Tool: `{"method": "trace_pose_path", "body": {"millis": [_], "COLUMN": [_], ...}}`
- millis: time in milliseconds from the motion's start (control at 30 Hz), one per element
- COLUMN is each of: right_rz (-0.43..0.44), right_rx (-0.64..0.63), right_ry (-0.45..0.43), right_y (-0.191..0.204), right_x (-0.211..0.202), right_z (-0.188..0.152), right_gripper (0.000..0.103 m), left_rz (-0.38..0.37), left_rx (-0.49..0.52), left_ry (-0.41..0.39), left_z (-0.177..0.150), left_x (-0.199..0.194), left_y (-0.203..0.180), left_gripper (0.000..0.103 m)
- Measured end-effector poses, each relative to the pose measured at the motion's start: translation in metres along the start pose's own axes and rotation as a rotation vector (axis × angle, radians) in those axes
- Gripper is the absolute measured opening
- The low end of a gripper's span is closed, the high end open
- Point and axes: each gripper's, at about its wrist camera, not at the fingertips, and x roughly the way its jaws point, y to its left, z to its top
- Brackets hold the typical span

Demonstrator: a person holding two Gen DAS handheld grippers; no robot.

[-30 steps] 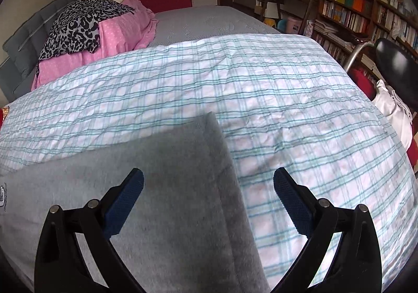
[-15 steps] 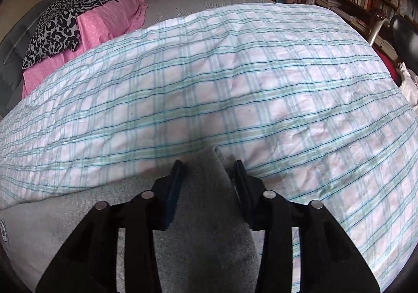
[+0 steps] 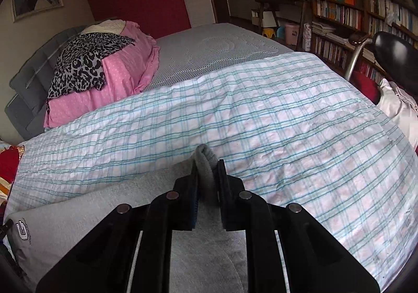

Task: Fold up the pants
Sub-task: 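Lift the pants with both grippers and fold them over onto themselves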

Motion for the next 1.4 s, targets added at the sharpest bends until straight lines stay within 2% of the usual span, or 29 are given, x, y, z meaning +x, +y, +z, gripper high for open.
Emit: {"method": "trace_pose_path", "body": {"millis": [233,533,933,1267,1400], "right_rz": [0.032,0.082,0.113,0.107,0.11], "right_rx": [0.02,0.084,0.147,0.179,0.207], "right_ry": [-0.113,-0.223,-0.297,-0.33,-0.344], "right_y": [-0.01,-0.034,-0.071,-0.085,-0.094], "right_x": [-0.089,-0.187,-0.282,-0.33,-0.343], "right_z": [-0.01,-0.058,-0.153,-0.249,-0.286], "right_gripper": [0.013,0.013,0.013,0.012,0.012], "left_rz": [-0.076,-0.143,-0.192,-0.2,-0.214], "left_rx": [0.003,0.067,0.118,0.241,0.288], "left_ry": [-0.085,-0.162,-0.209,-0.234,-0.217], "left_z": [0.0,-0.027,-0.09,-0.148,-0.171], "left_x": [-0.055,-0.135,-0.21,-0.241,-0.243], "left_y": [-0.004,-0.011,-0.011,-0.014,-0.012], "left_gripper": [0.035,0.035,0.035,0.035,0.035]}}
